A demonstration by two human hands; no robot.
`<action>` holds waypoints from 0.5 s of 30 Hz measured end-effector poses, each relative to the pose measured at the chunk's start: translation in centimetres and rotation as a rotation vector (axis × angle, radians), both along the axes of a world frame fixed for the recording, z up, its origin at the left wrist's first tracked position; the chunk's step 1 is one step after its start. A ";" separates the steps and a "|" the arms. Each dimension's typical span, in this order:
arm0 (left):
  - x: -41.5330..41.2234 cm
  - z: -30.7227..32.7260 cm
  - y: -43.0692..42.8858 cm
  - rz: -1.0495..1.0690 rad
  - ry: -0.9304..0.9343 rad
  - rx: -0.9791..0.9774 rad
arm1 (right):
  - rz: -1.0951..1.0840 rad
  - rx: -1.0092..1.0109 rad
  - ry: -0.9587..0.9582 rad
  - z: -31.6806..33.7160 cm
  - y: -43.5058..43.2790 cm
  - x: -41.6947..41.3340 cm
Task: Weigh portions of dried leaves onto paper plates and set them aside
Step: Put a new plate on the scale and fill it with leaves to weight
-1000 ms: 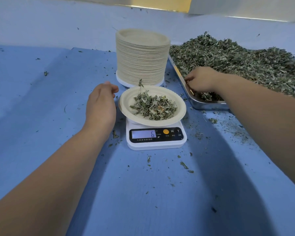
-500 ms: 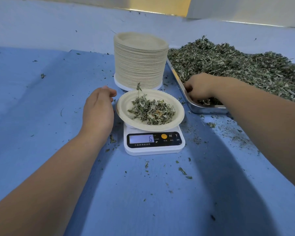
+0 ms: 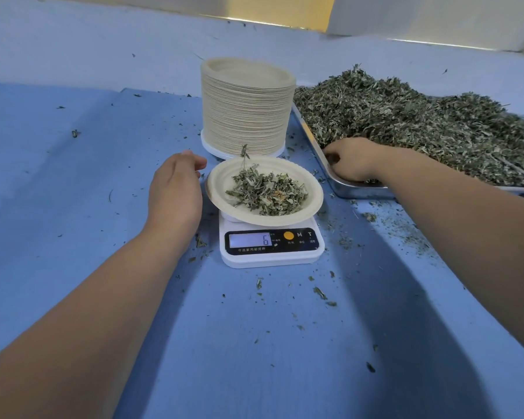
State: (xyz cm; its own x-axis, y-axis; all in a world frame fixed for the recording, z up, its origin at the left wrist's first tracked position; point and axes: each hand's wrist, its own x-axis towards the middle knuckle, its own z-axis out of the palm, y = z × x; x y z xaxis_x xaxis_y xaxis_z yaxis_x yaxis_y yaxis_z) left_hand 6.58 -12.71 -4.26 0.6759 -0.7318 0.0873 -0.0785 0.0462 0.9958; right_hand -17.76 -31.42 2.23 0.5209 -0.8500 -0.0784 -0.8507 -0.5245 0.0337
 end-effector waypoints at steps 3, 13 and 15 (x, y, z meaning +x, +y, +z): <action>0.0 0.0 0.0 0.010 0.003 0.007 | 0.024 -0.046 0.061 0.1 0.4 -0.1; 0.1 -0.3 -0.1 -0.010 -0.004 -0.017 | -0.074 -0.220 -0.344 0.7 0.4 -1.6; 0.2 -0.3 -0.1 -0.011 -0.003 -0.017 | -0.105 -0.264 -0.394 0.6 0.6 -1.9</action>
State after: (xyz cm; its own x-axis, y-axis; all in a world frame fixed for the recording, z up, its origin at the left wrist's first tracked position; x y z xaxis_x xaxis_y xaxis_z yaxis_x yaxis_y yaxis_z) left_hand 6.74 -12.79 -4.57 0.6674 -0.7377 0.1019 -0.0810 0.0641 0.9947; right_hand -19.66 -30.82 2.88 0.3779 -0.8638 0.3333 -0.8733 -0.4522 -0.1815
